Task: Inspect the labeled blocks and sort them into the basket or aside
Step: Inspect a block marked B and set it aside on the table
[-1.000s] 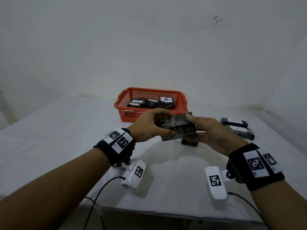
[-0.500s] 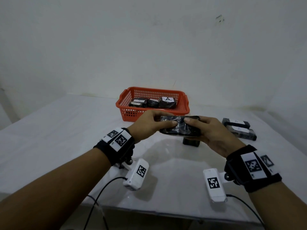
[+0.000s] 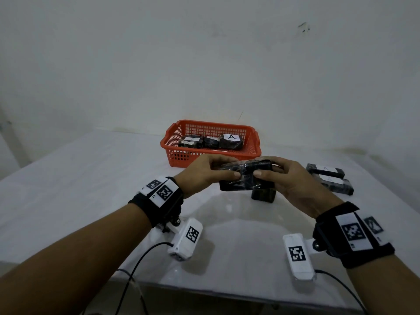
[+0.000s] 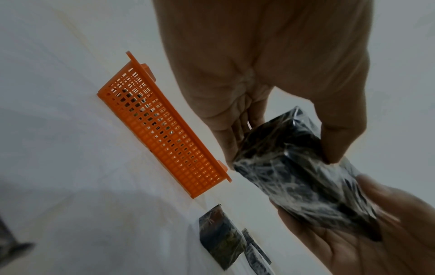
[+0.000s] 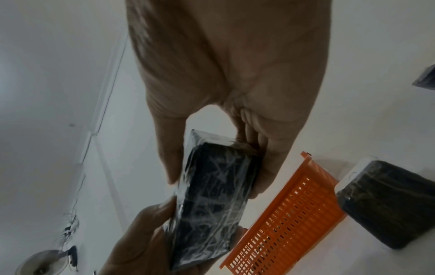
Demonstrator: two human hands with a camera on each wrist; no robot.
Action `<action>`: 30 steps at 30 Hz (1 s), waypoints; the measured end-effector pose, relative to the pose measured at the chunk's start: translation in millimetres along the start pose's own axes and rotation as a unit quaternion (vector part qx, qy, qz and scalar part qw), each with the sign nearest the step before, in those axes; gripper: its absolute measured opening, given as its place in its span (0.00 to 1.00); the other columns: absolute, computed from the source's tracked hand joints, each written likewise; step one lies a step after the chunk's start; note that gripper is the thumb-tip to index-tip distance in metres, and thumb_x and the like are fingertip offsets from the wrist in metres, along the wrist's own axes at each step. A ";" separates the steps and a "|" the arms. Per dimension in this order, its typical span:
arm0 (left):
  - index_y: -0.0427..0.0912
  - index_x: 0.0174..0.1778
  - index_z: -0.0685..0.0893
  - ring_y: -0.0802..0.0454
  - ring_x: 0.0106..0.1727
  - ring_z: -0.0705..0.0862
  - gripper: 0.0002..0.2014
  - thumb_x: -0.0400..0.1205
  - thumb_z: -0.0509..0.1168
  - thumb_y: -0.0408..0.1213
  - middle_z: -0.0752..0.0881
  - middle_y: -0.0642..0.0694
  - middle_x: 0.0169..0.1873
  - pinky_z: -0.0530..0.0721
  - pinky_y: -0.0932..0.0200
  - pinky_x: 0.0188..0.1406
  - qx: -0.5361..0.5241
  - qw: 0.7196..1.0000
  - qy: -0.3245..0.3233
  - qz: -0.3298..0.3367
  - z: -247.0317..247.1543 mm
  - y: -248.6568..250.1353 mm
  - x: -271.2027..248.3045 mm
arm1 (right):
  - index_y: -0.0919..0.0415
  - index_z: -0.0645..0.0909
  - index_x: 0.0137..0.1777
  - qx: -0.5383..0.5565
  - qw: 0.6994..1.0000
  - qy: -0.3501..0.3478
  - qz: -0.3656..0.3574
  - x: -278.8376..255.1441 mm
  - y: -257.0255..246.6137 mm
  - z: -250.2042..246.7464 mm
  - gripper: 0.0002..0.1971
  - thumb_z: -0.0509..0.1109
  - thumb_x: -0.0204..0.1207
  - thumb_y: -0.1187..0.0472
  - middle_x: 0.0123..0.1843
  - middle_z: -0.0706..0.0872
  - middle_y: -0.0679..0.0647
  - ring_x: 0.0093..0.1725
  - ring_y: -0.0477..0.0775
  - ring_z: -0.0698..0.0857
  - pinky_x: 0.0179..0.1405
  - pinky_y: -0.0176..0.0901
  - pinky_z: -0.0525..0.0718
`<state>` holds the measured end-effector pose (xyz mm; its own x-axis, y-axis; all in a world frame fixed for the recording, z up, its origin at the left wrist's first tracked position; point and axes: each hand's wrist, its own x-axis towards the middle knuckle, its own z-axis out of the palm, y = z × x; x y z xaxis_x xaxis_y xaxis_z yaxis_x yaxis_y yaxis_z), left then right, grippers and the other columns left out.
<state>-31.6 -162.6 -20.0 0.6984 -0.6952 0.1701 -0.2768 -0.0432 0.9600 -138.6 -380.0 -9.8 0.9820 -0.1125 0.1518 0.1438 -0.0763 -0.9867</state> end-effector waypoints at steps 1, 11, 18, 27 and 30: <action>0.38 0.68 0.86 0.44 0.61 0.91 0.20 0.79 0.76 0.31 0.92 0.40 0.59 0.88 0.54 0.61 -0.006 1.000 -0.006 -0.005 0.0 -0.3 -0.1 | 0.65 0.87 0.65 -0.006 1.000 0.001 -0.003 -0.4 -1.5 -0.7 0.28 0.83 0.63 0.60 0.60 0.94 0.64 0.62 0.64 0.92 0.68 0.57 0.87; 0.48 0.74 0.84 0.51 0.67 0.87 0.31 0.73 0.78 0.28 0.89 0.49 0.66 0.86 0.51 0.68 0.059 0.998 -0.019 0.004 -4.0 3.4 2.9 | 0.62 0.89 0.60 -0.025 0.999 -0.010 -0.026 -4.0 -13.5 -0.2 0.16 0.74 0.76 0.56 0.55 0.95 0.56 0.57 0.53 0.93 0.57 0.41 0.91; 0.34 0.75 0.80 0.42 0.67 0.87 0.30 0.73 0.67 0.22 0.88 0.36 0.67 0.88 0.49 0.65 -0.083 0.996 -0.018 -0.004 0.1 0.0 2.7 | 0.65 0.84 0.65 0.024 0.999 -0.030 0.004 -1.8 -11.2 -4.1 0.22 0.76 0.69 0.66 0.55 0.93 0.61 0.56 0.57 0.93 0.52 0.41 0.93; 0.39 0.74 0.81 0.35 0.69 0.85 0.26 0.81 0.63 0.48 0.86 0.33 0.68 0.82 0.43 0.72 -0.083 0.996 -0.025 -0.015 8.4 6.0 3.3 | 0.62 0.89 0.62 0.013 0.999 -0.041 -0.006 -0.2 -3.5 7.3 0.19 0.77 0.72 0.56 0.59 0.94 0.60 0.64 0.62 0.91 0.60 0.42 0.90; 0.42 0.73 0.83 0.39 0.70 0.84 0.34 0.76 0.68 0.60 0.87 0.38 0.67 0.83 0.42 0.74 -0.026 0.999 -0.042 -0.008 14.1 7.4 -1.0 | 0.62 0.89 0.64 -0.016 0.999 -0.020 -0.029 0.9 1.2 7.4 0.23 0.77 0.72 0.52 0.60 0.94 0.60 0.65 0.61 0.91 0.68 0.51 0.86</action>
<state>-43.7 -172.4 -16.3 0.6441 -0.7525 0.1377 -0.2306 -0.0193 0.9729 -136.6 -372.9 -11.3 0.9761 -0.0677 0.2064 0.1981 -0.1125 -0.9737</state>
